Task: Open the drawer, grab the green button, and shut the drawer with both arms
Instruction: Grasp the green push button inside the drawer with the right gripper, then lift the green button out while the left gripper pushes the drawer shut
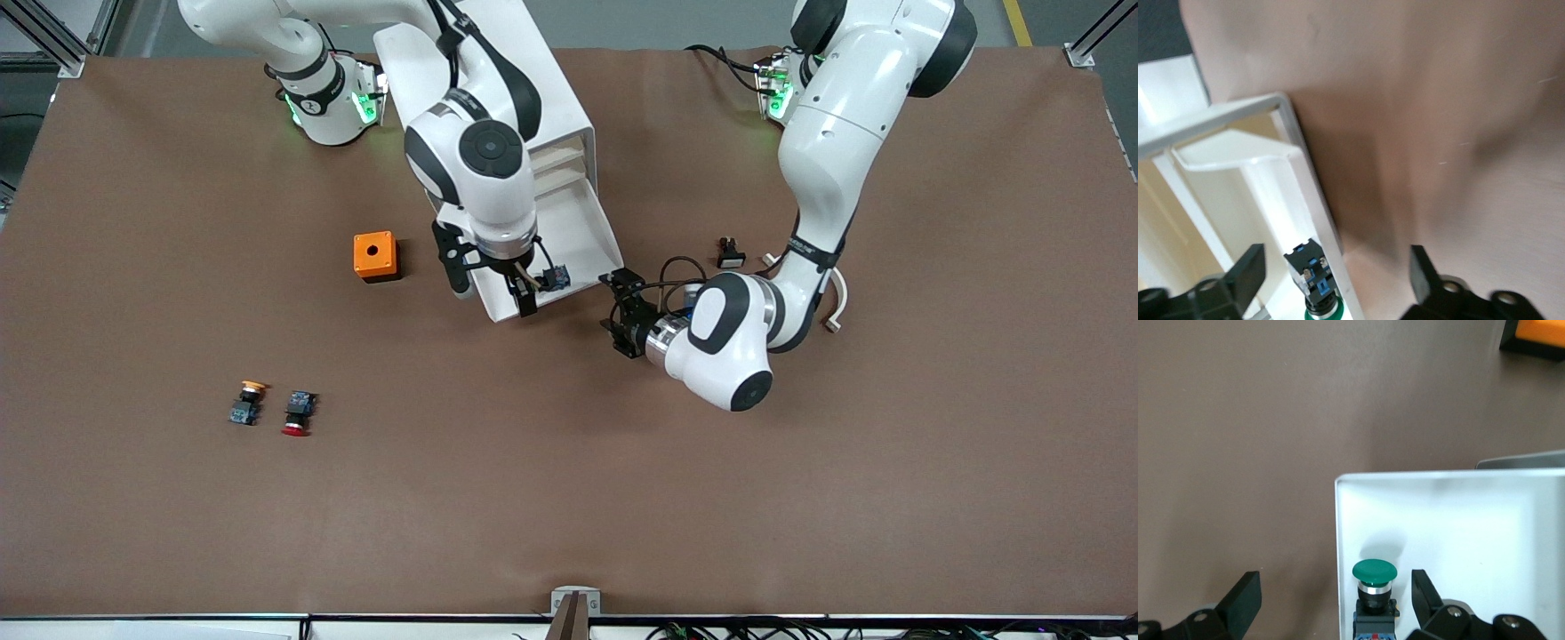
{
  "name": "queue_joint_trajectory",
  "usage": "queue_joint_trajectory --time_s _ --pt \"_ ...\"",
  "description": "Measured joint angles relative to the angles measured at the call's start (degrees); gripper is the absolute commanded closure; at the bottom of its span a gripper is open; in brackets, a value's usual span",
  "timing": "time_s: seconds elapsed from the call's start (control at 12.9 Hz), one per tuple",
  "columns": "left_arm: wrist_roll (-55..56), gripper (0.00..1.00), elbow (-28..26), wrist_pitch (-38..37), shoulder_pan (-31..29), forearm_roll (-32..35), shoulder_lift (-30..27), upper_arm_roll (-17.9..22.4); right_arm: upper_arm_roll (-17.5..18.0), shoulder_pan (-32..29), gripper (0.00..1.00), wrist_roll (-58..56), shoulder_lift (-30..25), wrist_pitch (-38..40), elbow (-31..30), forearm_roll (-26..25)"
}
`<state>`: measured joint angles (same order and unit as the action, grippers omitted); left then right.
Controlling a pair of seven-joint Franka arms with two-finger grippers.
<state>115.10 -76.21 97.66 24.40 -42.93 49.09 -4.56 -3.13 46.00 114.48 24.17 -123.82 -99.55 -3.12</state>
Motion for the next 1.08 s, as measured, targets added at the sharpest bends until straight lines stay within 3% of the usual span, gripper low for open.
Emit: queue_joint_trajectory --time_s 0.31,0.46,0.7,1.01,1.08 --pt "-7.07 0.00 2.66 -2.99 -1.83 14.19 -4.39 0.05 -0.04 2.53 0.02 4.36 3.79 -3.36 -0.12 -1.43" --pt "-13.97 0.01 2.68 -3.39 -1.77 24.75 -7.22 -0.07 -0.07 3.65 0.09 5.98 4.73 -4.22 -0.11 -1.57" --pt "-20.09 0.00 2.70 -3.41 -0.95 35.54 -10.47 -0.42 -0.08 4.30 0.32 6.73 5.07 -4.42 -0.09 -1.63" --pt "-31.76 0.01 2.50 -3.27 -0.77 38.37 -11.75 -0.41 -0.11 4.69 0.74 6.74 5.07 -4.53 -0.06 -1.64" --pt "-36.16 0.01 2.29 -2.84 -0.77 39.19 -11.67 -0.41 -0.11 4.86 0.80 6.75 5.07 -4.53 -0.05 -1.65"
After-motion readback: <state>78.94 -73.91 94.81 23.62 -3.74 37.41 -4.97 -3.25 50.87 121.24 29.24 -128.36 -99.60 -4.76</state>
